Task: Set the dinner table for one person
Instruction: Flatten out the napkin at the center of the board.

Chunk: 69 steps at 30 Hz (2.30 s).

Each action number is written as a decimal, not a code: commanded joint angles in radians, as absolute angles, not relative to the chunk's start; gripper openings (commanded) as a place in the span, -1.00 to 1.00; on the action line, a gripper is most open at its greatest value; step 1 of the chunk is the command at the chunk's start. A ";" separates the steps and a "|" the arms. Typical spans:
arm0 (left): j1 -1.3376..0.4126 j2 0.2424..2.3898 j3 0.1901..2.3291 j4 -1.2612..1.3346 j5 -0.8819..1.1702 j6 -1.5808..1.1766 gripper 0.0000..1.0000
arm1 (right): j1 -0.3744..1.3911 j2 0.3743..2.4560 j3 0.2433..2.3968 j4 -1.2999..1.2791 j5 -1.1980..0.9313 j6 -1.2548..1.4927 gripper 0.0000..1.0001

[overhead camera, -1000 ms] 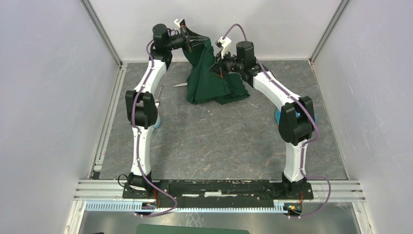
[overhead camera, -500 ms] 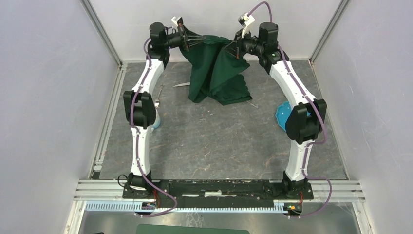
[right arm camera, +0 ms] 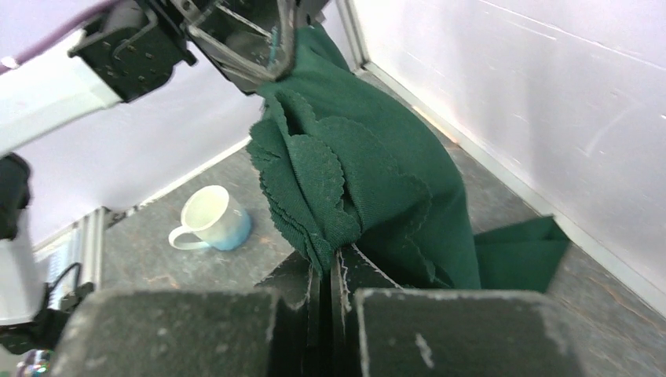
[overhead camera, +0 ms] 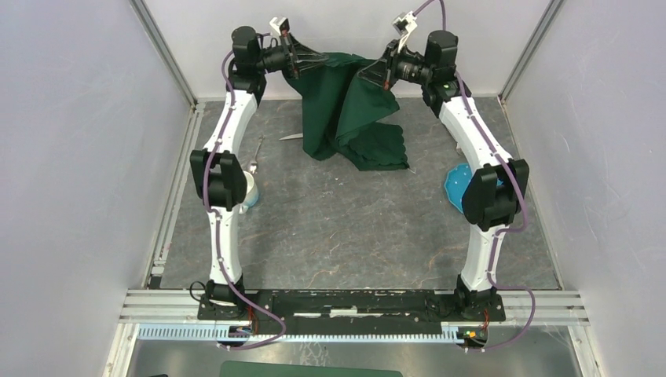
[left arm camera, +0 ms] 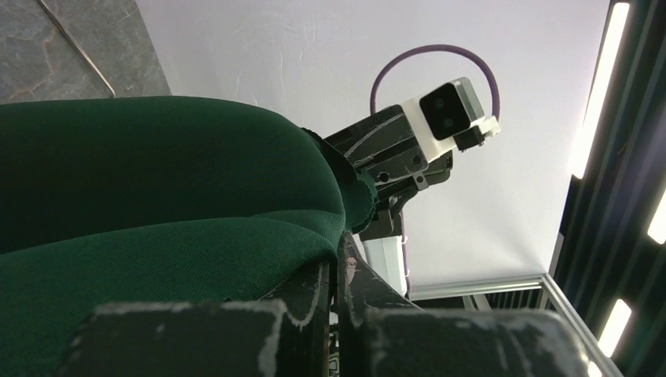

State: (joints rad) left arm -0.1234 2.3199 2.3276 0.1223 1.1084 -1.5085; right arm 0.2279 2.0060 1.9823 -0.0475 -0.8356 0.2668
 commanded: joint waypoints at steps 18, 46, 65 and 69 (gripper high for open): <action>0.039 2.287 2.363 0.028 0.956 -1.329 1.00 | 0.049 1.929 1.997 0.223 -0.972 0.492 -1.00; -0.225 2.227 2.268 -0.326 0.713 -0.496 1.00 | 0.012 1.998 2.096 0.474 -0.902 0.796 -1.00; -0.371 1.974 1.926 -0.285 0.258 -0.046 1.00 | 0.012 2.058 2.113 0.564 -0.875 0.884 -1.00; -0.430 1.932 1.831 -0.241 0.105 0.078 1.00 | 0.011 2.078 2.115 0.591 -0.873 0.907 -1.00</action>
State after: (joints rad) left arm -0.3908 2.0109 1.9156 -0.3233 0.2604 -0.0875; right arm 0.0128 2.0758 2.0457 0.4660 -0.9066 0.8742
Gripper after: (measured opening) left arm 0.995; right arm 0.023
